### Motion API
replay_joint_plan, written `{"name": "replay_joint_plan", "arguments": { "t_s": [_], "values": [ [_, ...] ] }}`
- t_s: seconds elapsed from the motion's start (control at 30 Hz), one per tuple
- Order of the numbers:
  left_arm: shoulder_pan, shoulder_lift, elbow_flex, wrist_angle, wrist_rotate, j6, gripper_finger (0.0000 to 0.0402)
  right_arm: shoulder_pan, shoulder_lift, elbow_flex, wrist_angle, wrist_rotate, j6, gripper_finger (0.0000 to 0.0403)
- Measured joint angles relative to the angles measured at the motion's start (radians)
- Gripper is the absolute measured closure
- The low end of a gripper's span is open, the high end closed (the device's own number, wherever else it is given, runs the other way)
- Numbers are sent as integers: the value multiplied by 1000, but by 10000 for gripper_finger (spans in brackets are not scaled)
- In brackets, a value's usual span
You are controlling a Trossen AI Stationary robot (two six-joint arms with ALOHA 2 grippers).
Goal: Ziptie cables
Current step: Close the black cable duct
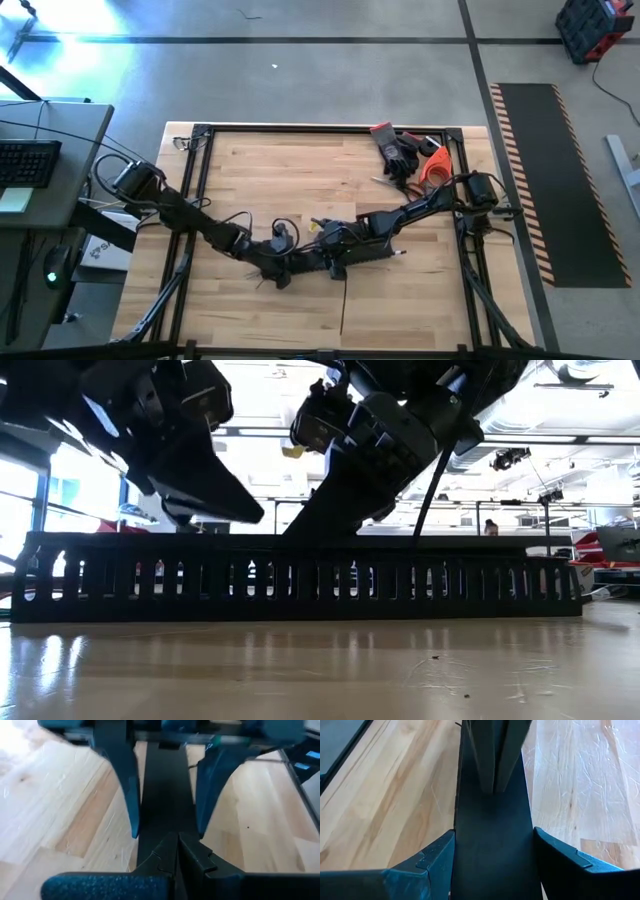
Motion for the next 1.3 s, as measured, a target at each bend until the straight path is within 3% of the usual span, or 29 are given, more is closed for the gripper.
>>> {"name": "replay_joint_plan", "arguments": {
  "t_s": [0.17, 0.43, 0.6, 0.9, 1.3],
  "values": [
    [-15, -76, 0, -17, -7, 25, 402, 0, -3, 0, 0, 0, -6, 188],
    [-65, -179, 0, -181, -48, -19, 402, 5, -16, -2, -3, 1, -26, 188],
    [-117, -174, 0, -247, -12, -63, 402, 5, -17, -2, 2, 0, -33, 188],
    [-182, -169, 0, -311, -57, -141, 402, 10, -18, -2, 7, -14, -42, 189],
    [-196, -35, 5, -285, -69, -212, 402, 14, -15, -2, -5, -14, -68, 189]
  ]
}}
